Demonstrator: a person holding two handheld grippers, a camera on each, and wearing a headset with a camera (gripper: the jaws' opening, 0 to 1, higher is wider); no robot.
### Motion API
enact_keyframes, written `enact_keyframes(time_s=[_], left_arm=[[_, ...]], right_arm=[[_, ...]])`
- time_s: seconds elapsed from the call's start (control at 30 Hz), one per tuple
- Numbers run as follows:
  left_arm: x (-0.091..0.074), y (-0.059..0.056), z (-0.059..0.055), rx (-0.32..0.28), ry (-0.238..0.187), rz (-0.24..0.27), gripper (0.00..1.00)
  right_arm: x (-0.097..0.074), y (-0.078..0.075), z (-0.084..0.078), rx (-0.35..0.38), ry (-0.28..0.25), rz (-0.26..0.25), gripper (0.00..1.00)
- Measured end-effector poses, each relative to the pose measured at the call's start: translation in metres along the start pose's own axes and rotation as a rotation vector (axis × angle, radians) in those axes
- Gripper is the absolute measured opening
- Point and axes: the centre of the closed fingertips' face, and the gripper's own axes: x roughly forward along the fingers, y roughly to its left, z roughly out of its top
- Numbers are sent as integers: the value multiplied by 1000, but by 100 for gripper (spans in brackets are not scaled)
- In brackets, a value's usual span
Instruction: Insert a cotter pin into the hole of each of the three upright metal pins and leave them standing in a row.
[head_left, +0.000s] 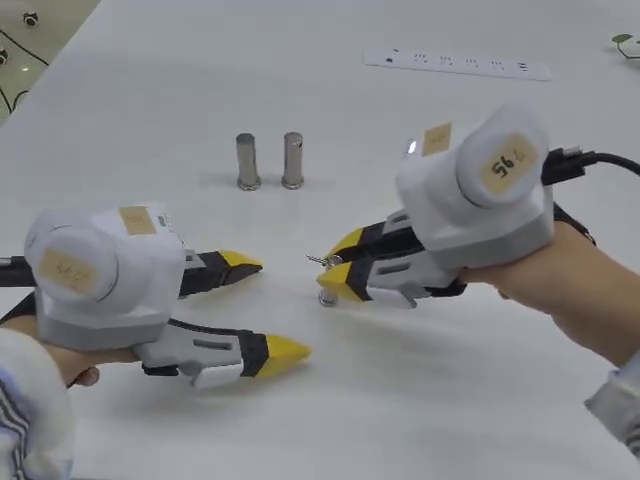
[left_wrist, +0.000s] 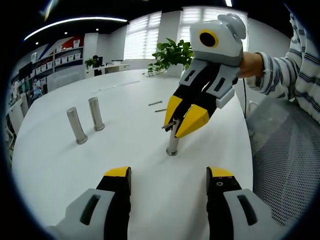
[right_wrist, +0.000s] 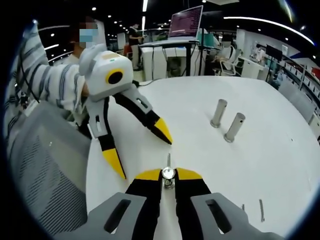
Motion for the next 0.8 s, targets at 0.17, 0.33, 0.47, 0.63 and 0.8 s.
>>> enact_keyframes(time_s=[0.17,0.33,0.47,0.63,0.8], left_arm=[[-3,0,2,-19,-10,11,62],[-4,2,5,-36,-27,19,64],[-3,3,2,-45,-15,21,65],[-2,7,1,-54,-15,32,65],[-3,12,4,-64,-35,43,67]], right_arm=[[0,-1,-1,-33,25,32,10],[1,-8,1,-84,48,66,10],[3,-13,3,-156,62,105,10],[6,-22,6,-172,46,138,10],[9,-30,9,-166,21,160,10]])
